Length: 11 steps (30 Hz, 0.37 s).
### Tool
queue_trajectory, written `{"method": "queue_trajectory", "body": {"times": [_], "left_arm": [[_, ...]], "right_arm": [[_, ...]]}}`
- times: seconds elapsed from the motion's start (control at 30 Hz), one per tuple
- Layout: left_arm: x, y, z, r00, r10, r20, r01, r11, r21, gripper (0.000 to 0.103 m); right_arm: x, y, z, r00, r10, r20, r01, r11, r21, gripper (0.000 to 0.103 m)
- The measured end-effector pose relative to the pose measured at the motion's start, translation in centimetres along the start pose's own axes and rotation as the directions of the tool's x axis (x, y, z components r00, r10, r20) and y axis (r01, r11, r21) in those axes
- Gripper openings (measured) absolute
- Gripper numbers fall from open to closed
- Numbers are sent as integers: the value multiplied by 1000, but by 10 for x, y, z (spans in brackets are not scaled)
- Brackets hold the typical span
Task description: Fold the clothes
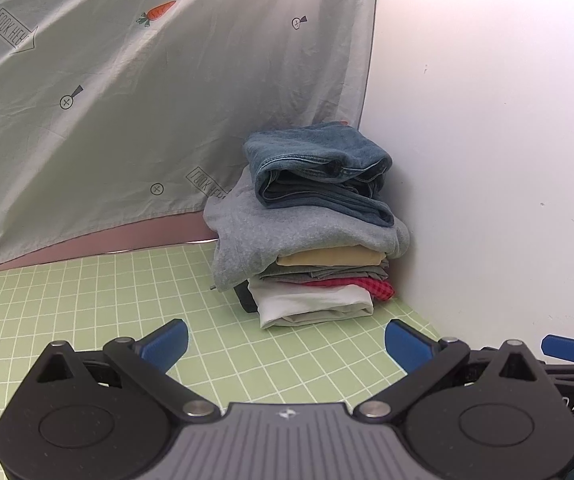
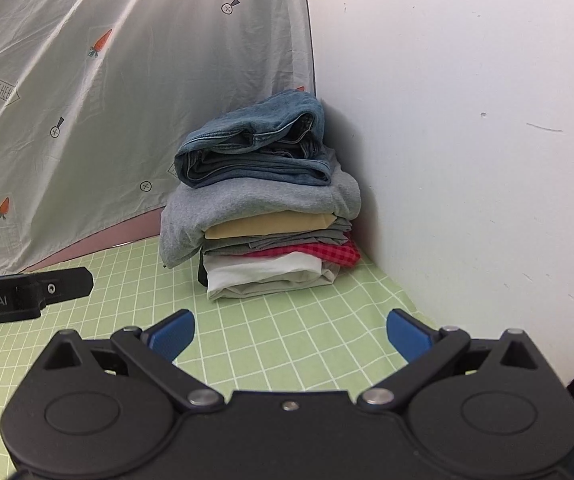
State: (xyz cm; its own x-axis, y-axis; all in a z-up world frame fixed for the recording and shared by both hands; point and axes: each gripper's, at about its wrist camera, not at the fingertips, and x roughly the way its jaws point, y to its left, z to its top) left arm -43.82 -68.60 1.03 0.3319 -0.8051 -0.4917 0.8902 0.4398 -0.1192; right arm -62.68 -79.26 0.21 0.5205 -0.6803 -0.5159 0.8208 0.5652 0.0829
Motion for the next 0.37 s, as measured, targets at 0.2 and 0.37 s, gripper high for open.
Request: {"method": "queue_trajectory", "body": {"times": [0.2,0.37], "left_arm": [[-2,0,1,1000,-10,4,9,1000,9,103],[0,1,3,1000,-20,2,20,1000,12,103]], "right_arm": [[-3,1,0,1000,-8,8,8,1000,5,103],[-4,2,1,1000,-14,12,14,1000,9,103]]}}
